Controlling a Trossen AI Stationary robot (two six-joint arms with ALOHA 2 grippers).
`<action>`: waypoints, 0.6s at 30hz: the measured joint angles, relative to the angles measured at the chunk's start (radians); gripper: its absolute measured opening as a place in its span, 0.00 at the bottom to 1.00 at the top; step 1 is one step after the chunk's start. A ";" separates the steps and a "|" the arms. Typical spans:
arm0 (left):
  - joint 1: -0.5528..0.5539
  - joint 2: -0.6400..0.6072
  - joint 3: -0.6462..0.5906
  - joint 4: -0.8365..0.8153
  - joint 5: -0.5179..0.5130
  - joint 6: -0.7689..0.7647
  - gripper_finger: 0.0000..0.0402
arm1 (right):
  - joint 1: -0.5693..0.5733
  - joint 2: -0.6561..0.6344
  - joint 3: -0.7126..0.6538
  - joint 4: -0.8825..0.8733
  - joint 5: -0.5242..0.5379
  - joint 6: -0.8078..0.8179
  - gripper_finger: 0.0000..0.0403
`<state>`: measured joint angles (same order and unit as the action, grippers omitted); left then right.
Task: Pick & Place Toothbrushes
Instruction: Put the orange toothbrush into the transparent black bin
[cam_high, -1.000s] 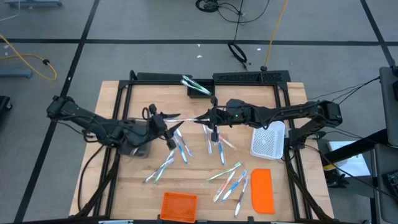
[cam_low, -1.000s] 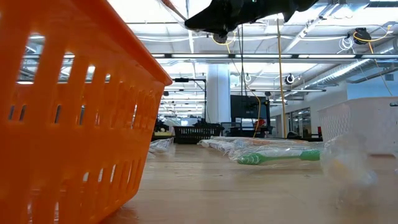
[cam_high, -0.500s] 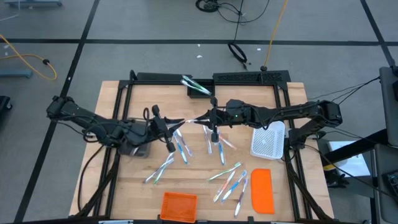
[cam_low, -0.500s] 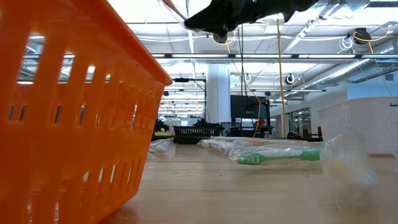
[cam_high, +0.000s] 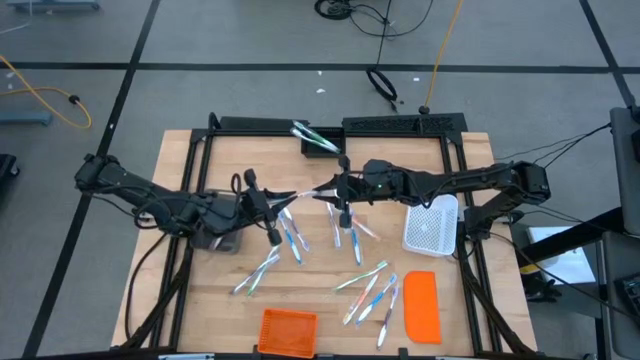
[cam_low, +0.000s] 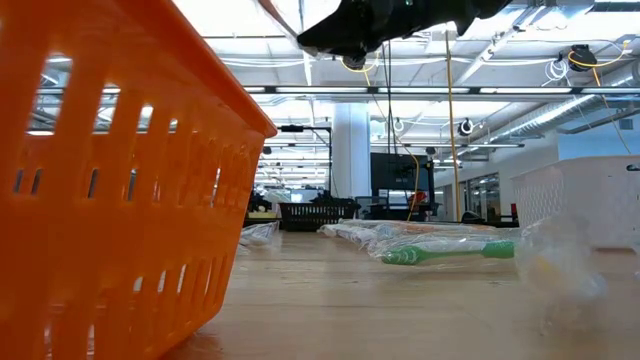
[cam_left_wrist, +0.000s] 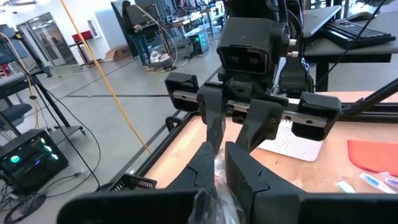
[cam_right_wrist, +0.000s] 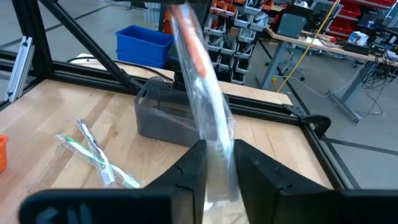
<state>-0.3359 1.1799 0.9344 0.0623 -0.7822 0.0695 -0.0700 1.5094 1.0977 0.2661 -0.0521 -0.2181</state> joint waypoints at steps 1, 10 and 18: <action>0.000 -0.002 0.000 -0.007 -0.004 -0.003 0.02 | 0.000 -0.001 0.000 -0.007 0.003 -0.003 0.21; -0.014 -0.072 0.000 -0.194 -0.062 -0.126 0.02 | -0.001 -0.001 -0.001 -0.054 0.003 -0.005 0.35; -0.014 -0.178 0.000 -0.501 -0.086 -0.372 0.02 | -0.002 -0.001 -0.001 -0.124 0.003 -0.004 0.38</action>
<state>-0.3500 1.0021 0.9348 -0.4389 -0.8680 -0.3025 -0.0719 1.5085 1.0966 0.1421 -0.0486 -0.2222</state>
